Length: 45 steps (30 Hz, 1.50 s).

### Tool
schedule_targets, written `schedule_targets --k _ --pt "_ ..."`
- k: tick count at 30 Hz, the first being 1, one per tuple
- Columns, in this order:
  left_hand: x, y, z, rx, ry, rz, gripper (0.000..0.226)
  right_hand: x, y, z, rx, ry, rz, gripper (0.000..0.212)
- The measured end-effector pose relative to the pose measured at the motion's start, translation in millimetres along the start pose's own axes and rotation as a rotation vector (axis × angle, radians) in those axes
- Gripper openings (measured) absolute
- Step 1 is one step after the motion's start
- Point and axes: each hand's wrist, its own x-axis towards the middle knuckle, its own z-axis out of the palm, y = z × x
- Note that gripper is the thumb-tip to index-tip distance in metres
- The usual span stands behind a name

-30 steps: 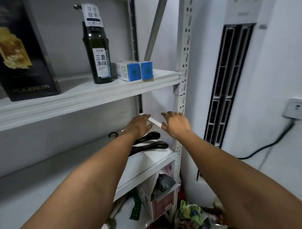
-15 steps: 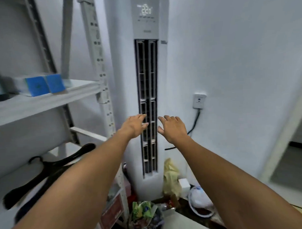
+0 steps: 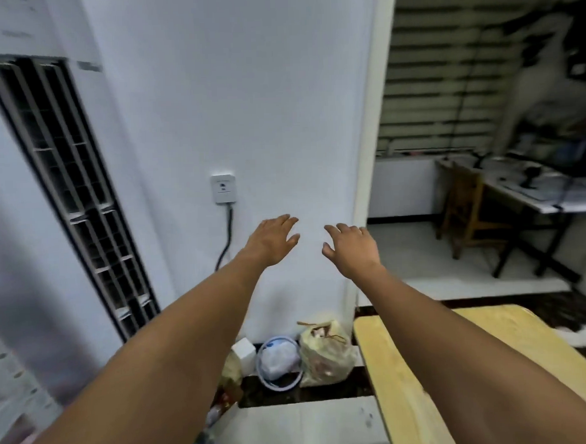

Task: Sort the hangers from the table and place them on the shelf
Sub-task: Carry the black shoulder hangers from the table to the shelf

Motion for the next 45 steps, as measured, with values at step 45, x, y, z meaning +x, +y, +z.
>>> schedule_targets --k 45 --pt "-14.2 280.8 182.9 -0.159 -0.344 0.847 0.052 -300.0 160.7 24.0 -0.164 -0.26 0.971 0.048"
